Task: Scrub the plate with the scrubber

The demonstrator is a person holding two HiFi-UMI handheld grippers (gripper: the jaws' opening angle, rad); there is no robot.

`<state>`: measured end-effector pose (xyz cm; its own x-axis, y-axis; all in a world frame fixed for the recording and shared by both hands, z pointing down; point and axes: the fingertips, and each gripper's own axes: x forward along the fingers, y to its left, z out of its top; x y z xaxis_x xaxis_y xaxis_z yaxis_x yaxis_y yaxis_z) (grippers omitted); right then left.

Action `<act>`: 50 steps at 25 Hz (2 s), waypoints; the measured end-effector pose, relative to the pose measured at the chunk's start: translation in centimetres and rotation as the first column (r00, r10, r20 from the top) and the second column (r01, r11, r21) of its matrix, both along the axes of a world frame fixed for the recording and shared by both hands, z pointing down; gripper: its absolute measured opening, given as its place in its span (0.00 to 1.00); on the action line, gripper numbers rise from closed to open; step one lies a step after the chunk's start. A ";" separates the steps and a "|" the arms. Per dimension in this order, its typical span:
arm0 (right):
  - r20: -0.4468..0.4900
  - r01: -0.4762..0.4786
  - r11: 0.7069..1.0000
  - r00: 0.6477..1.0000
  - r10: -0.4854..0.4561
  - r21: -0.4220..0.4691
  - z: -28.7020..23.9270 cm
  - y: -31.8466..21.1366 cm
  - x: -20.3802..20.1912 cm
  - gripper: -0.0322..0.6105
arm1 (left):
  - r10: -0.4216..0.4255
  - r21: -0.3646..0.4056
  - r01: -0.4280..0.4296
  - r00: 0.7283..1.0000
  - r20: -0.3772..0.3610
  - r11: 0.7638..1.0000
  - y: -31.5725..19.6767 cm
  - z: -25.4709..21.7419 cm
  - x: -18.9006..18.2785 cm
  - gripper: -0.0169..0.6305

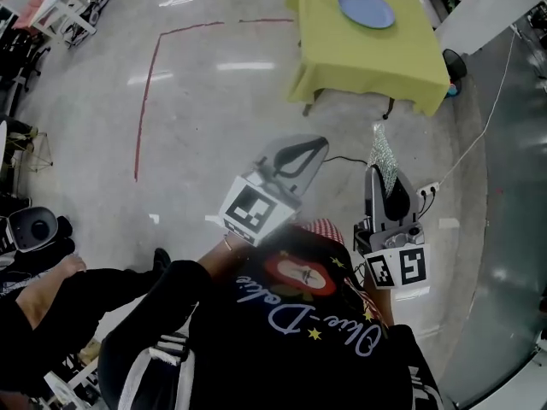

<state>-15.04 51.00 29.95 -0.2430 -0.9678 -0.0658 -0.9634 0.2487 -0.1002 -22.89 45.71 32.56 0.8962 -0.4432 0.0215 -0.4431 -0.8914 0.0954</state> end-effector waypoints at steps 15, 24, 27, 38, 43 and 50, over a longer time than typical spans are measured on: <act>0.039 0.124 0.992 0.992 -0.123 -0.018 1.6 -8.1 3.1 0.14 | -0.127 -0.043 0.129 0.991 0.049 0.991 -6.4 1.9 1.5 0.04; 0.057 0.155 0.988 0.986 -0.154 -0.003 0.7 -12.5 12.6 0.14 | -0.163 -0.028 0.165 0.984 0.070 0.986 -11.9 1.8 10.2 0.04; 0.080 0.153 0.988 0.985 -0.151 -0.019 1.2 -13.3 16.1 0.14 | -0.193 -0.045 0.197 0.979 0.071 0.979 -13.5 1.6 12.5 0.04; 0.135 0.196 0.981 0.972 -0.193 -0.009 1.2 -15.6 23.1 0.14 | -0.234 -0.077 0.241 0.968 0.092 0.967 -15.4 1.2 19.1 0.04; 0.130 0.194 0.981 0.973 -0.189 -0.023 1.7 -16.7 26.7 0.14 | -0.239 -0.087 0.248 0.966 0.095 0.965 -16.4 1.4 22.1 0.04; 0.158 0.180 0.983 0.972 -0.172 -0.033 2.6 -17.8 28.8 0.14 | -0.261 -0.100 0.273 0.958 0.117 0.957 -17.4 2.0 22.9 0.04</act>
